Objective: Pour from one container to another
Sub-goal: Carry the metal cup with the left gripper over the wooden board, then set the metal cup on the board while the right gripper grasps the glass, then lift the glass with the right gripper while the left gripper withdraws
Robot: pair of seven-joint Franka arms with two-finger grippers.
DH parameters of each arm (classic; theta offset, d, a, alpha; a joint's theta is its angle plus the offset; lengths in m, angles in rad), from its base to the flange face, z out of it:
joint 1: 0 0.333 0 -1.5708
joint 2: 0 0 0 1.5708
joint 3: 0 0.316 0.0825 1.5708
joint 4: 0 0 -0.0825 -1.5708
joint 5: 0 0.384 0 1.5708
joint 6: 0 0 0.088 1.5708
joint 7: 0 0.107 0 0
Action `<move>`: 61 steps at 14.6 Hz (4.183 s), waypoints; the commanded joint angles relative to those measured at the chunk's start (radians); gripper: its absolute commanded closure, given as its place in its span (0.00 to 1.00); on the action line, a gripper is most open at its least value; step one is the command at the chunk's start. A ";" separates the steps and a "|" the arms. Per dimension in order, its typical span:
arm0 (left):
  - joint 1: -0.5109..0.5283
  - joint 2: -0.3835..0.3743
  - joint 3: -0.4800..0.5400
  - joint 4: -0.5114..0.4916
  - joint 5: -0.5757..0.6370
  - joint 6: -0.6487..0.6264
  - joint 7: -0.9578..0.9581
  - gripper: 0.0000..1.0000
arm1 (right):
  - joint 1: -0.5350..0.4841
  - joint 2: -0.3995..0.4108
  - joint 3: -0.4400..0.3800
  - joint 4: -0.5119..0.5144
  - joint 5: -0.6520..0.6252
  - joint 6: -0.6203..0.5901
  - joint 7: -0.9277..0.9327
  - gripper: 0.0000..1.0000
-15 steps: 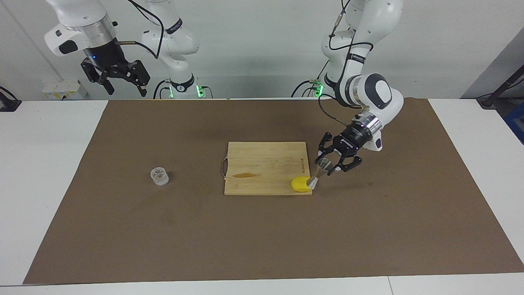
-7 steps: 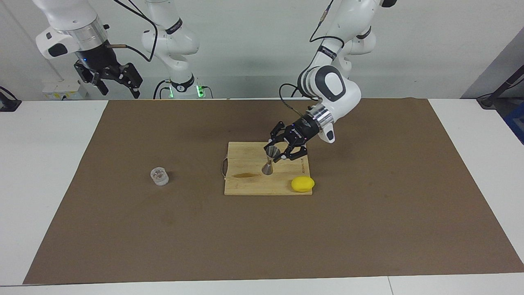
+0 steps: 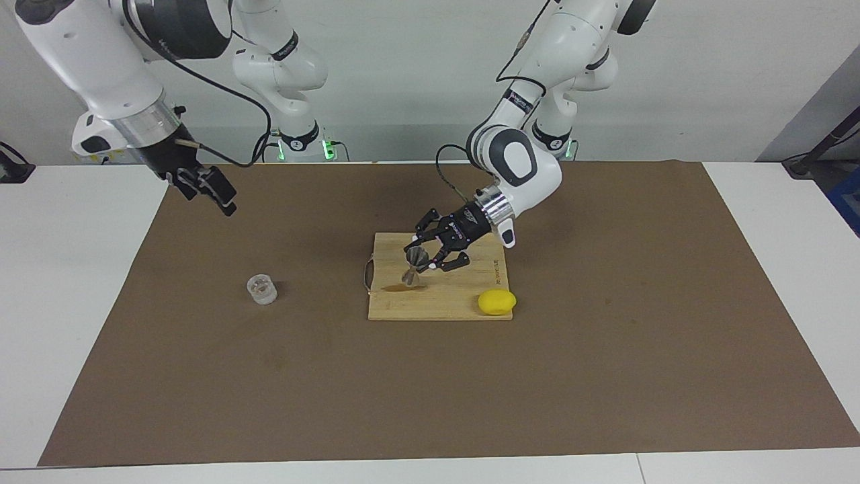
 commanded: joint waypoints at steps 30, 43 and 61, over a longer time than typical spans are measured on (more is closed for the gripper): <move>-0.129 -0.136 0.064 -0.083 0.025 0.028 0.044 0.00 | -0.247 0.287 0.017 -0.518 0.846 0.453 0.244 0.00; 0.212 -0.149 0.067 -0.025 0.800 0.086 0.030 0.00 | -0.243 0.261 0.019 -0.449 0.845 0.398 0.371 1.00; 0.481 -0.222 0.113 0.194 1.993 -0.656 0.552 0.00 | 0.245 0.146 0.017 -0.315 0.373 0.539 0.962 1.00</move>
